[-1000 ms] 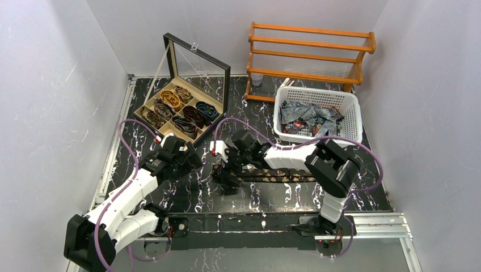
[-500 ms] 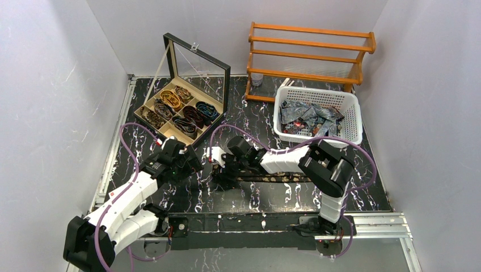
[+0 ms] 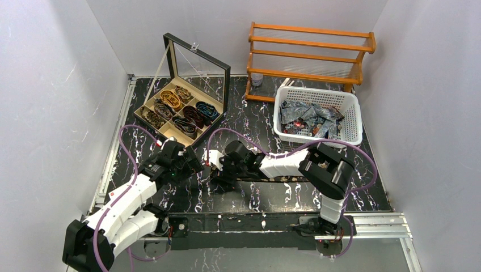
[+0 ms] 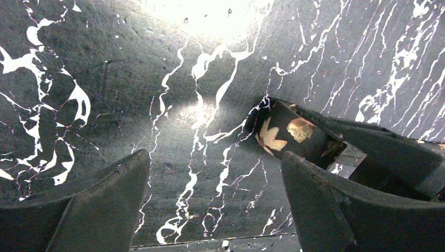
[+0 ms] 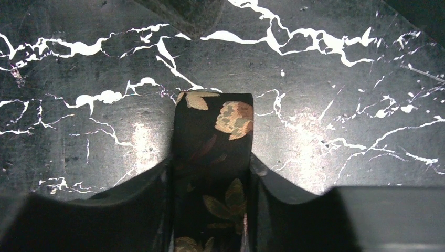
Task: Roll the ties
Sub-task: Roll the tie at the center of the board.
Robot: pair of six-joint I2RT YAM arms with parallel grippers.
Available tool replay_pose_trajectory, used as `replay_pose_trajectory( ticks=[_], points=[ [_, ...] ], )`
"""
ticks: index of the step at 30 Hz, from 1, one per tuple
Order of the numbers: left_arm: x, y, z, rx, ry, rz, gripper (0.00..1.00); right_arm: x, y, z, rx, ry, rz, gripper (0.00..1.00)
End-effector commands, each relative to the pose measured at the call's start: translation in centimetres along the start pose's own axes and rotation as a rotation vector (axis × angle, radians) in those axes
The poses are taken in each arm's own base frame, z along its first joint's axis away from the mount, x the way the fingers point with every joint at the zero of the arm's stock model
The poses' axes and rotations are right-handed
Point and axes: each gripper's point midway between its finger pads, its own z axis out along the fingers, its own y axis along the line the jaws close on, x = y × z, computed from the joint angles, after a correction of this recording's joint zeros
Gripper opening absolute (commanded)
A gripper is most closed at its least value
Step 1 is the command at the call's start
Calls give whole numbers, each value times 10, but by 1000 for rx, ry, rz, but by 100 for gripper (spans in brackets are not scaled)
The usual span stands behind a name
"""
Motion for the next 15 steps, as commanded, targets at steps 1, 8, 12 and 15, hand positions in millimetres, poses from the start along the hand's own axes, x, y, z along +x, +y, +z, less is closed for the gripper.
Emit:
replay_pose_trajectory(
  ticks=[1, 8, 12, 15],
  points=[
    [4, 6, -1, 1, -3, -15, 93, -2, 4, -8, -10, 45, 19, 66],
    [-3, 2, -4, 6, -30, -14, 94, -66, -29, -53, 207, -170, 138, 98],
    [-10, 2, -6, 5, -64, -22, 94, -73, -53, -91, 413, -214, 366, 99],
    [-12, 2, -7, 10, -74, -21, 94, -57, -67, -117, 555, -199, 702, 99]
  ],
)
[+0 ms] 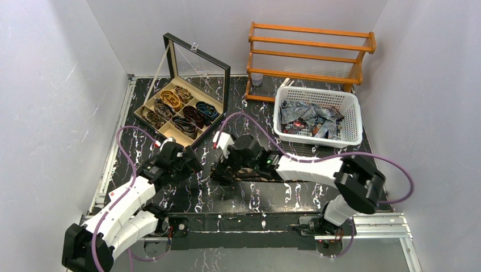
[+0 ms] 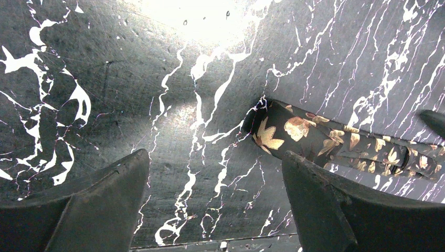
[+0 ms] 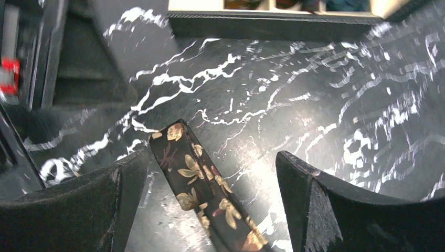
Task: Roll the ties
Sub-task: Roll the tie at the center of the board.
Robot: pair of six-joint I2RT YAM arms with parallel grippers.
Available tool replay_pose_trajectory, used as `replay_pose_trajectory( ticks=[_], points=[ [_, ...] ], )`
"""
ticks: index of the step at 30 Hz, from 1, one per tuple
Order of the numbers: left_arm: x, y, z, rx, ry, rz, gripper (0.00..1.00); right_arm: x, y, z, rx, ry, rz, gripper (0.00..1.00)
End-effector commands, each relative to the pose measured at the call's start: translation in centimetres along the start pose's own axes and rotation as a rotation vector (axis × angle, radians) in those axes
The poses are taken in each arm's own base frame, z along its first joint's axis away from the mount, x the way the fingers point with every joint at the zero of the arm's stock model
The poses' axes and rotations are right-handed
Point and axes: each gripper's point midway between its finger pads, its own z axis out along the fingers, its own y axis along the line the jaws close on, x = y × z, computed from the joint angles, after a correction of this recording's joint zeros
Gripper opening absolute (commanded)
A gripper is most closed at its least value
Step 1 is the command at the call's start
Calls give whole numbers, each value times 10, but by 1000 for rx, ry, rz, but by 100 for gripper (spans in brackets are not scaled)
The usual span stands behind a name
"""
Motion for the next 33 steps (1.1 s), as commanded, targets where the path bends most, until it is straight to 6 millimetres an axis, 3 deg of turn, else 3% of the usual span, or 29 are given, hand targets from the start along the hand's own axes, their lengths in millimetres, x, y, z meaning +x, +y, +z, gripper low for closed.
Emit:
replay_pose_trajectory(
  ticks=[1, 3, 5, 10, 17, 22, 28, 33],
  points=[
    [-8, 1, -4, -7, -43, -7, 94, -4, -39, -28, 261, 14, 485, 99],
    [-8, 1, -4, -5, -42, -5, 94, 12, -38, -37, 258, 83, 702, 97],
    [-8, 0, -5, 0, -41, -3, 94, 21, -27, -37, 191, 105, 870, 90],
    [-5, 1, -5, 7, -35, -3, 95, 23, 2, -29, 39, 130, 1071, 73],
    [1, -1, 0, 22, -6, -3, 95, 45, 6, -17, 92, 285, 1103, 63],
    [-2, -13, 5, 74, -11, -18, 95, 49, 4, -24, 103, 286, 1097, 63],
    [-13, -31, 1, 137, -39, -23, 95, 55, 18, -36, 40, 317, 1112, 63],
    [-13, -31, -4, 153, -54, -35, 95, 59, 18, -40, 49, 301, 1140, 62]
  ],
)
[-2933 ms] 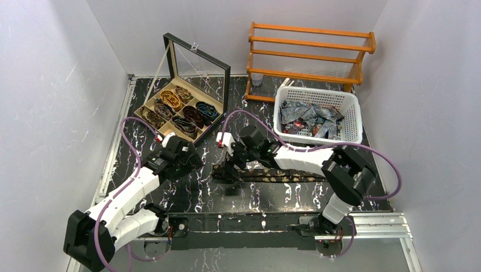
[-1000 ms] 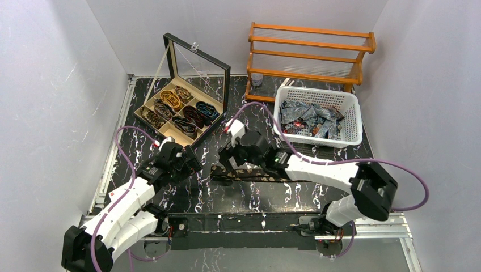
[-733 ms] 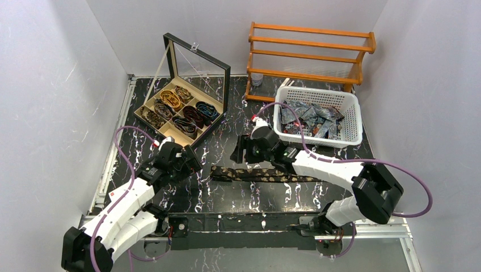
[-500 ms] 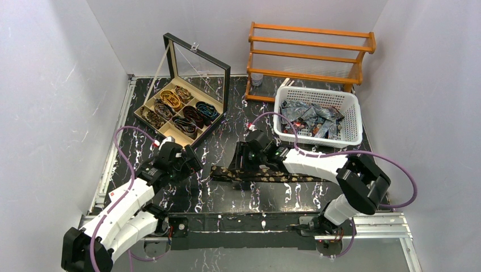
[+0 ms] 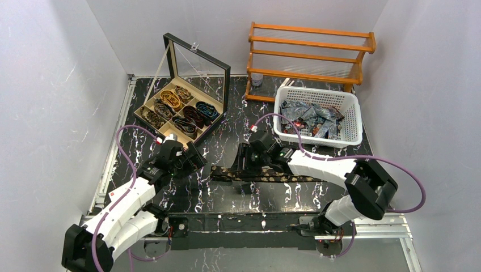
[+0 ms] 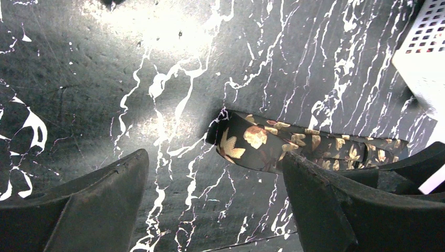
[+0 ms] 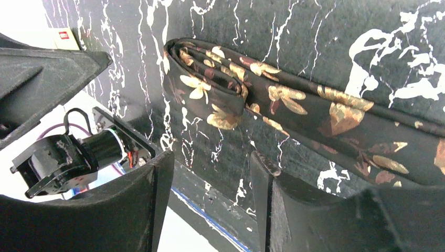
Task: Roll the ties
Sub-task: Roll the tie at the center of the board.
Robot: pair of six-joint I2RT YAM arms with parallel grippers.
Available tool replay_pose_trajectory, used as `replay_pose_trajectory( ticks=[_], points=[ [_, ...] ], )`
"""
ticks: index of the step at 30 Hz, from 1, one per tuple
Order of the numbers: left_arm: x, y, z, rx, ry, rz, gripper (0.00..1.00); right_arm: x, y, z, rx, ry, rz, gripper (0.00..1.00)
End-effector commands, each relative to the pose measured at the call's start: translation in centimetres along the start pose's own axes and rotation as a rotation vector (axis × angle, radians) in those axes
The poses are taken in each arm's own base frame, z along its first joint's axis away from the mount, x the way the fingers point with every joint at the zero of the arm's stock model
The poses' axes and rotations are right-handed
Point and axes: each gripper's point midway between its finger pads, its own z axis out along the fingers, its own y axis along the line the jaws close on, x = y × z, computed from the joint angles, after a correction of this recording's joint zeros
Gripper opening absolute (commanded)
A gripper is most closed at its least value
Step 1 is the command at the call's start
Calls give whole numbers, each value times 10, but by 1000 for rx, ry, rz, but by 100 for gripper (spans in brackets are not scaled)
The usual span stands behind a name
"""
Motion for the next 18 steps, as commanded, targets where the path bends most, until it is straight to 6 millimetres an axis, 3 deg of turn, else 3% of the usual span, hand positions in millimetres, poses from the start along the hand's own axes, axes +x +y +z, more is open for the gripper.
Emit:
replay_pose_trajectory(
  ticks=[1, 18],
  points=[
    [-3, -4, -6, 34, -22, -24, 95, 2, 4, -6, -41, -10, 33, 61],
    [13, -5, -5, 107, 12, -39, 95, 1, 21, 10, -98, 50, -7, 58]
  ],
)
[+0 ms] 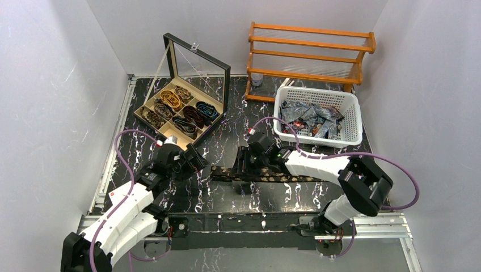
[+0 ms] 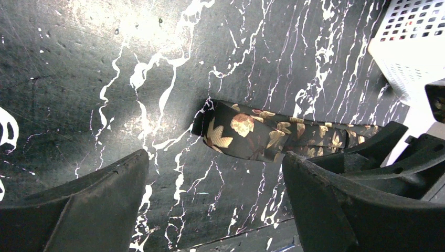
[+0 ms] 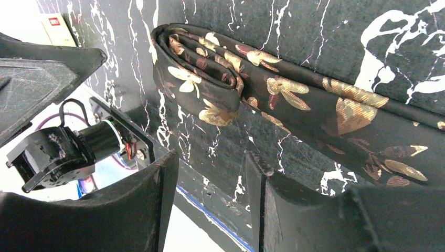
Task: Roll the ties
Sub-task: Roll the tie at the center of the board.
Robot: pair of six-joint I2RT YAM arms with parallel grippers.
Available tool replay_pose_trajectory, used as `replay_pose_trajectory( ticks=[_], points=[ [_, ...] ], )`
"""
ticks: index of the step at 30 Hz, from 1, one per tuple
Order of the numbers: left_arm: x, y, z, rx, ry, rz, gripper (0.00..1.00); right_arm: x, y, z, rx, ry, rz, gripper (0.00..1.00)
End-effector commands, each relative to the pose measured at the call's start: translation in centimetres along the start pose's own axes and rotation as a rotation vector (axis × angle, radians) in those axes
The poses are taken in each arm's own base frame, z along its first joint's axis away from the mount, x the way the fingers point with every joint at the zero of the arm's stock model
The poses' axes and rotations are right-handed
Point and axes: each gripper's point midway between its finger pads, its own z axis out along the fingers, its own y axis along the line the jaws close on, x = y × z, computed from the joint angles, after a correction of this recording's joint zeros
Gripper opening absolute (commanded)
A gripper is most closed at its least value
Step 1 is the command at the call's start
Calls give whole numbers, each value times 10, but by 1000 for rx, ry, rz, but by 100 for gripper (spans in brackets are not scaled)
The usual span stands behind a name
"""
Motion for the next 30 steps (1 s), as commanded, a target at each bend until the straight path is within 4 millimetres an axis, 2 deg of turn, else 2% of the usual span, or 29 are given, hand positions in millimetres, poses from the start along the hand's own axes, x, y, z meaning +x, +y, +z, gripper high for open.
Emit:
replay_pose_trajectory(
  ticks=[1, 8, 15, 19, 23, 26, 30],
  points=[
    [4, 2, -2, 24, -2, -11, 95, -10, 27, 1, -95, -4, -19, 58],
    [11, 0, 6, 46, 32, 3, 96, -9, 32, 9, -128, 23, -24, 53],
    [18, -2, 9, 68, 70, 24, 95, -18, 14, 15, -35, -12, -2, 53],
    [21, -2, 11, 81, 84, 32, 95, -20, 9, 21, -32, -2, 0, 48],
    [25, -2, 12, 88, 106, 49, 95, -24, 7, 26, -38, 17, -5, 45],
    [26, -2, 13, 91, 113, 59, 95, -27, 15, 31, -76, 30, -24, 43],
    [28, -2, 15, 94, 124, 68, 95, -27, 8, 34, -56, 30, -6, 40]
  ],
)
